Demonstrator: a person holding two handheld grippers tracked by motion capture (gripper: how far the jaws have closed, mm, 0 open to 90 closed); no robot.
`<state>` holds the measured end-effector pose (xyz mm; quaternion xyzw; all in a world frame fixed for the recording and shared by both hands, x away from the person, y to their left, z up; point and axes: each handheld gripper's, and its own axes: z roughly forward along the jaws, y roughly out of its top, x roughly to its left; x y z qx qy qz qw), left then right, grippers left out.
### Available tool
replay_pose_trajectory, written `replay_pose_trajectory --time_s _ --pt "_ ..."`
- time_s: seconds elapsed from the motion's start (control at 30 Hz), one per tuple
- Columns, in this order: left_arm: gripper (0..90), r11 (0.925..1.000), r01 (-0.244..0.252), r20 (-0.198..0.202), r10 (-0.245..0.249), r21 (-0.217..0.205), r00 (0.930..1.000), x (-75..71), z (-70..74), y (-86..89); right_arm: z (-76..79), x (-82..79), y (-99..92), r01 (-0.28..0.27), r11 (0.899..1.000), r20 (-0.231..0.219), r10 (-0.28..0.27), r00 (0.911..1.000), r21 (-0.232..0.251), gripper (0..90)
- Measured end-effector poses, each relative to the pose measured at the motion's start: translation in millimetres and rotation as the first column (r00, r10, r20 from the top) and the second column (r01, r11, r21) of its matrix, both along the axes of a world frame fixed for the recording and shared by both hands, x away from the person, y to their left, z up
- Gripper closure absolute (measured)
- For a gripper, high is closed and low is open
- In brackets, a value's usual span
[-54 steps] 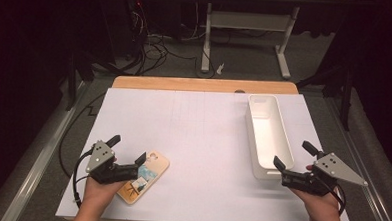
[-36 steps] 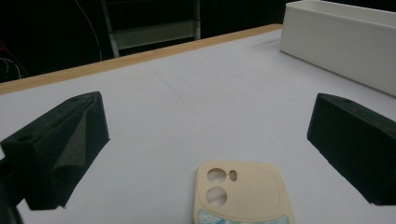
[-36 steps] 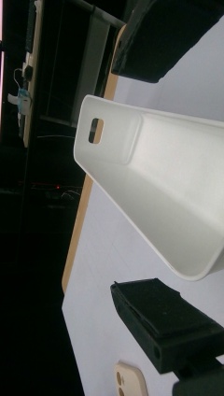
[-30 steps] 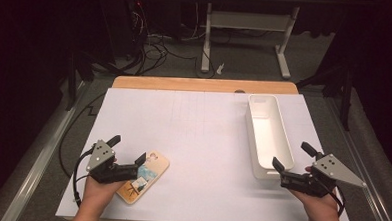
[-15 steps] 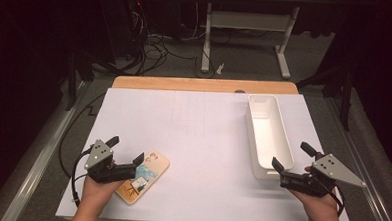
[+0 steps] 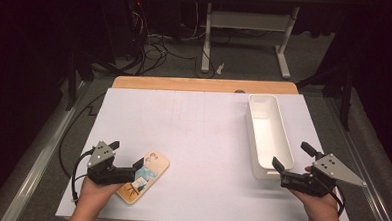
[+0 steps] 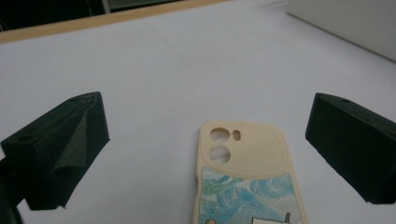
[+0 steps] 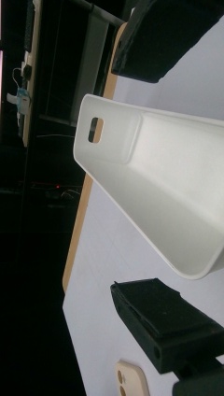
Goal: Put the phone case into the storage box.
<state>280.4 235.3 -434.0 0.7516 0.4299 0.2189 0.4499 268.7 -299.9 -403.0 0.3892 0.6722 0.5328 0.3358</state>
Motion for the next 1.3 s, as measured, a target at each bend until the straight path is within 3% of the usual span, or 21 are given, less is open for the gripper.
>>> replay_pose_trajectory --time_s 0.1,0.2,0.27,0.4,0.63,0.77,0.87,0.97,1.13,1.23,1.3 --pt "0.8 0.9998 0.011 -0.05 -0.01 0.019 0.9987 1.1 4.9 4.2 -0.6 -0.1 -0.7 0.003 1.0 -0.005 -0.003 1.0 0.0 0.2" --pt "0.8 0.9955 0.024 -0.109 -0.014 0.092 0.9939 2.1 9.5 5.5 -0.4 -0.1 -1.0 0.005 1.0 -0.006 -0.005 1.0 0.004 0.3" --pt "0.7 0.9921 0.033 -0.16 -0.013 0.122 0.987 4.1 11.1 5.9 0.2 -0.6 -1.5 0.005 1.0 -0.004 -0.005 1.0 0.001 0.3" --pt "0.7 0.9862 0.069 -0.243 -0.031 0.151 0.9696 8.2 12.0 6.8 1.0 -1.6 -2.3 0.009 1.0 -0.004 -0.009 0.9999 0.002 0.3" --pt "0.7 0.9711 0.118 -0.349 -0.039 0.207 0.9362 11.4 12.8 3.0 1.9 -2.6 -5.1 0.015 1.0 -0.011 -0.015 0.9998 0.019 0.3" --pt "0.3 0.9565 0.147 -0.399 -0.036 0.252 0.9162 14.3 13.4 -0.5 1.8 -2.9 -5.3 0.016 1.0 -0.012 -0.015 0.9998 0.018 0.3" --pt "0.5 0.9485 0.176 -0.444 -0.042 0.264 0.895 17.0 15.4 -2.6 1.8 -3.4 -5.4 0.013 1.0 -0.013 -0.013 0.9998 0.017 0.3" --pt "0.7 0.9396 0.201 -0.496 -0.04 0.277 0.8673 19.5 18.0 -5.2 1.5 -3.5 -5.1 0.013 1.0 -0.015 -0.012 0.9998 0.015 0.4" --pt "0.7 0.9218 0.269 -0.592 -0.056 0.279 0.8044 23.6 25.5 -9.9 1.2 -3.2 -4.7 0.01 1.0 -0.013 -0.009 0.9999 0.01 0.4" --pt "0.7 0.9038 0.295 -0.612 -0.048 0.31 0.7897 24.3 29.9 -14.0 1.4 -3.5 -4.9 0.01 1.0 -0.014 -0.009 0.9999 0.009 0.5" --pt "0.7 0.8981 0.302 -0.626 -0.04 0.319 0.7792 25.5 31.1 -16.6 1.7 -3.8 -5.1 0.01 1.0 -0.016 -0.01 0.9998 0.013 0.4"
